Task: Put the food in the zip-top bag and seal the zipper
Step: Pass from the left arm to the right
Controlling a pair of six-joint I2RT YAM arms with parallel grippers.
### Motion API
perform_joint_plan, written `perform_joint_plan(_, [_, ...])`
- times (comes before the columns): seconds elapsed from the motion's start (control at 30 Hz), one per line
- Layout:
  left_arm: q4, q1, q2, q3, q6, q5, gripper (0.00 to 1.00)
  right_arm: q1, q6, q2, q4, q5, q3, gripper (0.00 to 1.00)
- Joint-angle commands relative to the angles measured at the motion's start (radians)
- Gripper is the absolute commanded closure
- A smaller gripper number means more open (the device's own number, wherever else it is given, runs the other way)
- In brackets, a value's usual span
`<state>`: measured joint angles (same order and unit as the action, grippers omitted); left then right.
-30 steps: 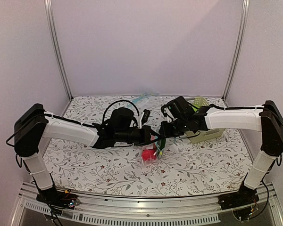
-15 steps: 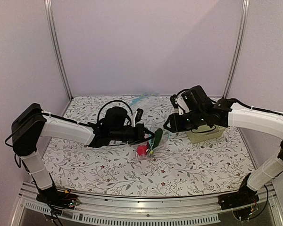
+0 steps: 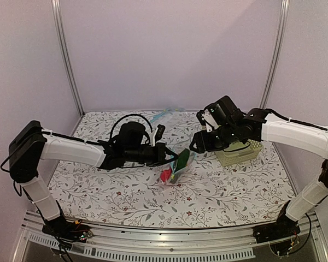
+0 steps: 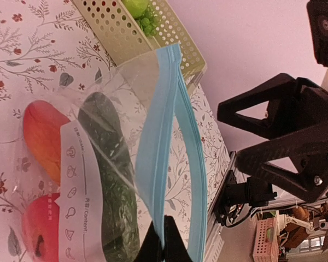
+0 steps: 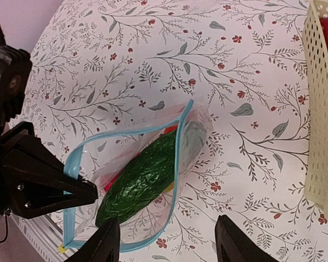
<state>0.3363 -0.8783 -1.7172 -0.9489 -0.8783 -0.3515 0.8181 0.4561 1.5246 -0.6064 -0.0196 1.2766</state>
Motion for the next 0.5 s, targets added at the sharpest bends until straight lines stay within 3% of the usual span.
perform_joint_plan(0.0, [-0.047,0.012,0.038,0.012,0.039,0.008,1.00,-0.004,0.009,0.071,-0.033,0.014,0.040,0.40])
perform_joint_plan(0.33, [-0.074,0.010,0.042,0.004,0.061,0.008,1.00,-0.004,0.010,0.146,-0.018,0.009,0.082,0.39])
perform_joint_plan(0.47, [-0.083,0.010,0.042,0.002,0.069,0.007,1.00,-0.004,0.008,0.172,-0.018,0.014,0.100,0.49])
